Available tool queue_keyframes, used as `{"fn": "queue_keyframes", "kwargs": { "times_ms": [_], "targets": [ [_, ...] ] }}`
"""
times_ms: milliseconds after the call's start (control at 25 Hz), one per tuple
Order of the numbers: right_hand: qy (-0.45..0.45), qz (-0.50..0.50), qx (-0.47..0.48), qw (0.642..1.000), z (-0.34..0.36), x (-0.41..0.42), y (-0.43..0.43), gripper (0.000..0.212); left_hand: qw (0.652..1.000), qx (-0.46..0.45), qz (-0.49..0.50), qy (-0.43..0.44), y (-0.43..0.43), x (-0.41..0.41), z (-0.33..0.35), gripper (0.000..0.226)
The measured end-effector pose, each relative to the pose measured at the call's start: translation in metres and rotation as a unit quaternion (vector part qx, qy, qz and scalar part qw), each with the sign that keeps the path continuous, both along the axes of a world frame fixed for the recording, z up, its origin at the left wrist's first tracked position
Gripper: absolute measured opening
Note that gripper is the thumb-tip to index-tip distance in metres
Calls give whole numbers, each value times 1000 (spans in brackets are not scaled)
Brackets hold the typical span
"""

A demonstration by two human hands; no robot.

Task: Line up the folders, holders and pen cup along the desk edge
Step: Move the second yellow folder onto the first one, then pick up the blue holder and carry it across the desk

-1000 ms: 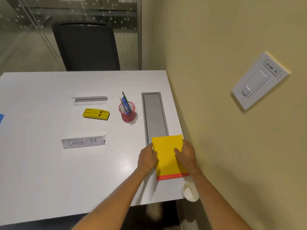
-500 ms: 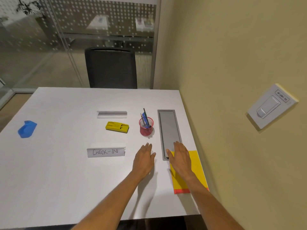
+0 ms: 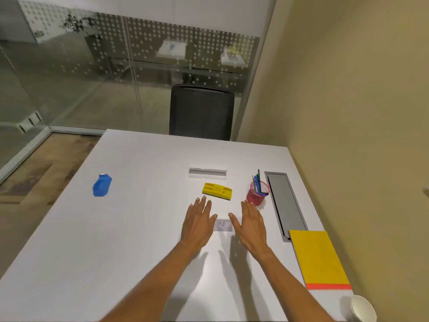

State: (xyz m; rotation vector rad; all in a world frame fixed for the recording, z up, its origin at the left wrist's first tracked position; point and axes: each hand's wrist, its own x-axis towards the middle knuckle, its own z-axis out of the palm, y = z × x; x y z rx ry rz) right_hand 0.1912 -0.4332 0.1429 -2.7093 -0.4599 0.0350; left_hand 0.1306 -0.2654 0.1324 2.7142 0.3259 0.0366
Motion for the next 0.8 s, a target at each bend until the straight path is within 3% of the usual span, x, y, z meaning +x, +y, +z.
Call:
{"fn": "queue_keyframes", "kwargs": {
  "times_ms": [320,800],
  "targets": [
    [-46,0,4,999,30,-59,120,70,996,72,-2,-47,112,-50,27,64],
    [-101,83,19,991,45,-116,218,70,984,155,87,0,202,-135,51,74]
  ]
}}
